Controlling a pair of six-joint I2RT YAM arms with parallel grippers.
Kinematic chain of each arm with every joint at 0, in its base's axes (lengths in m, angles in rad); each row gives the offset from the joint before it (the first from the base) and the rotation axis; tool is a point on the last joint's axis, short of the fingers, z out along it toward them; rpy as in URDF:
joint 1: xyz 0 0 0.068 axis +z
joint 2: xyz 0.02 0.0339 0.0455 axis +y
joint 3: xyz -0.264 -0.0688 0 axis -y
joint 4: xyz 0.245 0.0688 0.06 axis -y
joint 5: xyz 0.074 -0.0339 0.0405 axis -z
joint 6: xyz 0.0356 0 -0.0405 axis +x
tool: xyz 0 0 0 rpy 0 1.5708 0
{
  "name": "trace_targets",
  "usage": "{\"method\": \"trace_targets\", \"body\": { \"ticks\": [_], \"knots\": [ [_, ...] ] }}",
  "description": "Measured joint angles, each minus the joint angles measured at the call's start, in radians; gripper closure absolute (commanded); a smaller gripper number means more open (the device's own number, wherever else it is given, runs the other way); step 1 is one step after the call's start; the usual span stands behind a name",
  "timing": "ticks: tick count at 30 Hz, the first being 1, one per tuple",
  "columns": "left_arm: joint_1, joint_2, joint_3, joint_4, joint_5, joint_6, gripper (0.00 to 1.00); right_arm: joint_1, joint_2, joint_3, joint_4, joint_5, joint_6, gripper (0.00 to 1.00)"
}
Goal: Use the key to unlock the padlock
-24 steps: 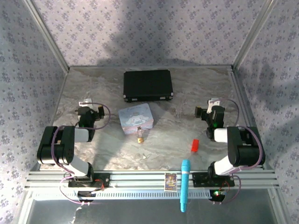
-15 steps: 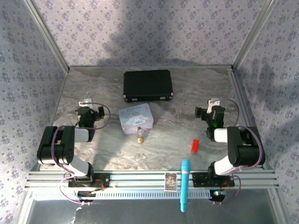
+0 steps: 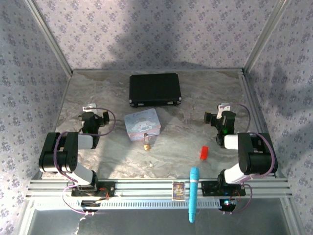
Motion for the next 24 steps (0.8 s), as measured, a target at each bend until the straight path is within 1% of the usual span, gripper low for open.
{"method": "trace_targets", "body": {
  "ticks": [18, 20, 24],
  "knots": [
    [0.0, 0.0, 0.0, -0.001, 0.003, 0.0, 0.0, 0.0, 0.0, 0.001, -0.002, 0.0, 0.0, 0.01],
    [0.0, -0.014, 0.0, -0.023, 0.002, 0.0, 0.0, 0.0, -0.01, 0.013, -0.035, 0.0, -0.004, 0.01],
    [0.0, -0.121, 0.01, -0.109, -0.001, 0.0, 0.0, 0.004, -0.085, 0.063, -0.145, 0.0, -0.016, 0.01]
  ]
}}
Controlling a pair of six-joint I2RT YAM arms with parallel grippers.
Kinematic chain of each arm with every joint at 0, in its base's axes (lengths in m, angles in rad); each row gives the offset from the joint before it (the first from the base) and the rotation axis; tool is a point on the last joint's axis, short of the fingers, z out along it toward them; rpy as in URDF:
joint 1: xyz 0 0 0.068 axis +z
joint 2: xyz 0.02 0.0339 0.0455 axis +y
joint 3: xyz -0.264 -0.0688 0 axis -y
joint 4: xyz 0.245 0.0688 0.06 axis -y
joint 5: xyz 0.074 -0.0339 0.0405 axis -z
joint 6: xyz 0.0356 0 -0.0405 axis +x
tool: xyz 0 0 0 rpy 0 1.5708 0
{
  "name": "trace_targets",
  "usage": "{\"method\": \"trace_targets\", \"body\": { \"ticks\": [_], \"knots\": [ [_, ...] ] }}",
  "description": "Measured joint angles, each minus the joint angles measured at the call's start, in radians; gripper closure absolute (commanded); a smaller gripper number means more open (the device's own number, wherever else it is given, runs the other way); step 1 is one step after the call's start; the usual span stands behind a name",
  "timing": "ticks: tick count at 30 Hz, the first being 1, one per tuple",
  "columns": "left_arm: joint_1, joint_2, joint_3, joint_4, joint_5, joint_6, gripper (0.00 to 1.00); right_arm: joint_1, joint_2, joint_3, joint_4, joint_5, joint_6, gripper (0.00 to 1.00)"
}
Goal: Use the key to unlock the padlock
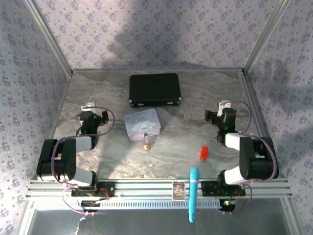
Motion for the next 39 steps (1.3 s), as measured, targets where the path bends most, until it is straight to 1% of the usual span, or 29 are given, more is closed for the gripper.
{"method": "trace_targets", "body": {
  "ticks": [5, 7, 10, 12, 15, 18, 20, 22, 26, 29, 32, 34, 37, 39],
  "knots": [
    [0.0, -0.147, 0.018, -0.085, -0.004, -0.026, 0.0, 0.037, -0.127, 0.045, -0.105, 0.0, -0.014, 0.01],
    [0.0, -0.202, 0.037, -0.153, 0.005, -0.077, 0.0, 0.05, -0.185, 0.064, -0.174, -0.013, -0.004, 0.01],
    [0.0, -0.282, 0.091, -0.291, 0.039, -0.216, 0.0, 0.054, -0.281, 0.112, -0.302, -0.04, 0.068, 0.01],
    [0.0, -0.327, 0.134, -0.389, 0.084, -0.328, 0.0, 0.048, -0.331, 0.165, -0.401, -0.066, 0.141, 0.01],
    [0.001, -0.37, 0.167, -0.503, 0.189, -0.468, 0.0, 0.037, -0.367, 0.234, -0.517, -0.158, 0.205, 0.01],
    [-0.006, -0.402, 0.173, -0.632, 0.292, -0.568, 0.0, 0.071, -0.381, 0.271, -0.649, -0.225, 0.244, 0.02],
    [-0.035, -0.434, 0.173, -0.735, 0.332, -0.612, 0.0, 0.132, -0.38, 0.285, -0.742, -0.242, 0.262, 0.03],
    [-0.078, -0.483, 0.173, -0.827, 0.367, -0.651, 0.0, 0.222, -0.378, 0.289, -0.837, -0.245, 0.282, 0.04],
    [-0.144, -0.58, 0.156, -0.912, 0.448, -0.715, 0.0, 0.41, -0.362, 0.29, -0.971, -0.224, 0.328, 0.07],
    [-0.209, -0.614, 0.113, -0.929, 0.485, -0.771, 0.0, 0.583, -0.338, 0.29, -1.027, -0.19, 0.388, 0.09],
    [-0.336, -0.611, 0.075, -0.965, 0.49, -0.811, 0.0, 0.752, -0.297, 0.29, -1.049, -0.145, 0.452, 0.15],
    [-0.439, -0.598, 0.072, -1.002, 0.484, -0.829, 0.0, 0.857, -0.255, 0.291, -1.053, -0.116, 0.501, 0.17],
    [-0.539, -0.586, 0.071, -1.035, 0.46, -0.855, 0.03, 0.977, -0.172, 0.293, -1.04, -0.093, 0.567, 0.22],
    [-0.576, -0.586, 0.061, -1.038, 0.449, -0.873, 0.04, 1.038, -0.111, 0.303, -1.026, -0.085, 0.604, 0.26]
  ]
}}
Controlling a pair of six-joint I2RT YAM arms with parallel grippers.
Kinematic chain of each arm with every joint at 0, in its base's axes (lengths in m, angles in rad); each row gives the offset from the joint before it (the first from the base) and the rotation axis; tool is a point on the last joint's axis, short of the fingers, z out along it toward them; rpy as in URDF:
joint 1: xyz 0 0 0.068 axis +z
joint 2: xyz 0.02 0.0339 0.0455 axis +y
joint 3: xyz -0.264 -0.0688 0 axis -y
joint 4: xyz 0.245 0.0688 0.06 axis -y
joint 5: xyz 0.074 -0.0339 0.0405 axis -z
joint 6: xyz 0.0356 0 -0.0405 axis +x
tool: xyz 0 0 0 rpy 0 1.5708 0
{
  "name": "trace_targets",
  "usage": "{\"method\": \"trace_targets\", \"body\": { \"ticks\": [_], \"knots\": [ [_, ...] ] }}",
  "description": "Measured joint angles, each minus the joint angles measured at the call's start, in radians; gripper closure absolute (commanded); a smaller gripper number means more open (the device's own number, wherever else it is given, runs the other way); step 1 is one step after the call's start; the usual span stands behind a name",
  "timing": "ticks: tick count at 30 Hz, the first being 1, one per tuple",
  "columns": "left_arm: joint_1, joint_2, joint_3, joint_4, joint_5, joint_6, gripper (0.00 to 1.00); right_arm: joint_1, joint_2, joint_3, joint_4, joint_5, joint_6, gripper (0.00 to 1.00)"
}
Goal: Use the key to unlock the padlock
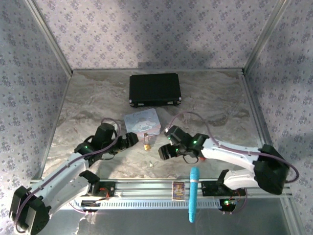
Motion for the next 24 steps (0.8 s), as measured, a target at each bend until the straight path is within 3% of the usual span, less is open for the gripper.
{"method": "trace_targets", "body": {
  "ticks": [8, 13, 24],
  "knots": [
    [-0.067, 0.0, -0.059, 0.002, -0.038, -0.064, 0.06, 0.174, 0.206, 0.1, 0.067, 0.027, 0.088, 0.41],
    [-0.076, 0.006, -0.069, 0.023, -0.049, -0.079, 0.06, 0.216, 0.296, 0.161, 0.077, 0.037, 0.114, 0.51],
    [-0.092, 0.011, -0.104, 0.043, -0.08, -0.101, 0.06, 0.259, 0.369, 0.194, 0.027, 0.087, 0.161, 0.62]
  ]
}}
